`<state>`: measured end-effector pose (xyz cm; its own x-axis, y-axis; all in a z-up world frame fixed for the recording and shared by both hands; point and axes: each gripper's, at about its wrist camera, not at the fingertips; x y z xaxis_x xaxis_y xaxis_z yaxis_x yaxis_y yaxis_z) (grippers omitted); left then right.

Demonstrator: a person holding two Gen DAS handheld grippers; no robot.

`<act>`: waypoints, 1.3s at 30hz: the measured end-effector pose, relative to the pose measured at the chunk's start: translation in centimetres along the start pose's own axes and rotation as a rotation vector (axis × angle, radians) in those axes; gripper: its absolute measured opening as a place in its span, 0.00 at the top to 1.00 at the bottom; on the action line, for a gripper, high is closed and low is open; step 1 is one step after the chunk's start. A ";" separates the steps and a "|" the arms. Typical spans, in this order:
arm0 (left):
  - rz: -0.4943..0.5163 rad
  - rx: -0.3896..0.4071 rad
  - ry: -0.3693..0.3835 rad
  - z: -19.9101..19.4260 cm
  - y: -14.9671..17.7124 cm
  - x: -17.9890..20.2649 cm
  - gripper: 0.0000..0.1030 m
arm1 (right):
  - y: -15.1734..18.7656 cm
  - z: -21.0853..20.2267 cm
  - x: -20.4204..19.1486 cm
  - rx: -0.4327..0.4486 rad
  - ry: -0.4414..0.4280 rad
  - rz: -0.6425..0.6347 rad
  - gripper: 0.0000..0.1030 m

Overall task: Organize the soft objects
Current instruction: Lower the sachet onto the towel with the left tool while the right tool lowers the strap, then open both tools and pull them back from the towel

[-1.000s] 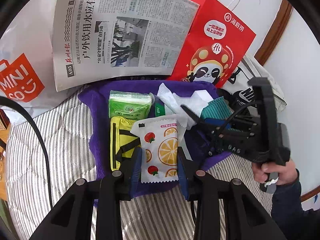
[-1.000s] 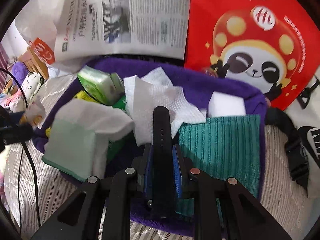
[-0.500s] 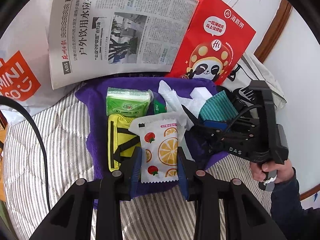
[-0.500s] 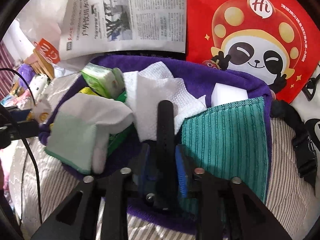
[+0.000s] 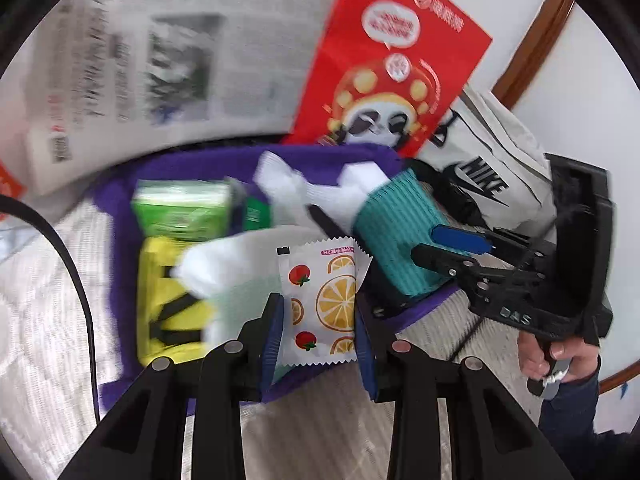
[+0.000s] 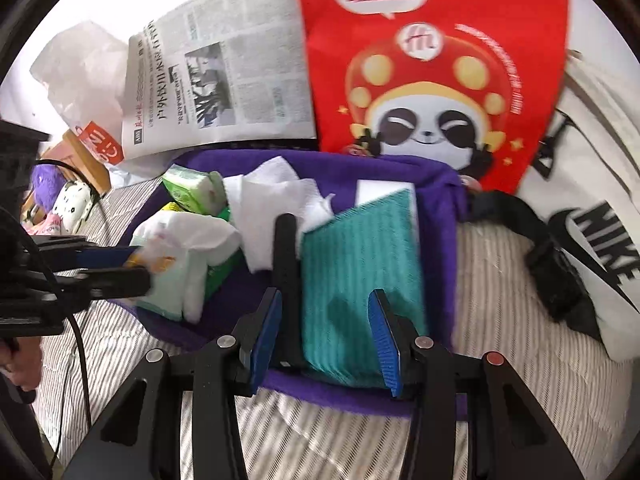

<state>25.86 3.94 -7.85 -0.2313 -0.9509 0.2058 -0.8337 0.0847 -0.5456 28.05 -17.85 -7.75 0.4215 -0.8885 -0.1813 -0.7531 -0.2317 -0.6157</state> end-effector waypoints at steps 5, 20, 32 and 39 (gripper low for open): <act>0.029 -0.030 -0.009 2.8 -0.8 2.2 0.69 | 1.4 -1.7 1.3 0.016 0.026 0.028 0.56; 0.123 -0.087 -0.192 6.7 -0.5 3.2 0.53 | 3.6 -3.6 1.3 0.048 0.000 0.064 0.56; 0.137 -0.115 -0.218 6.0 0.3 5.4 0.33 | 5.8 -6.4 0.2 0.077 0.036 0.089 0.43; 0.089 -0.104 -0.223 3.5 0.2 5.4 0.31 | 6.7 -8.7 -0.3 0.095 0.071 0.134 0.37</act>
<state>26.21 -2.23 -9.73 -0.1999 -0.9794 -0.0298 -0.8649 0.1906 -0.4644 18.52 -22.58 -5.14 0.2817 -0.9353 -0.2141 -0.7476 -0.0741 -0.6600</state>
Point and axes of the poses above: each gripper's, at about its wrist camera, not at the fingertips, and z roughly the way its jaws point, x to its right, y to its underside, and after that the axes turned 7 degrees about -y, right-handed
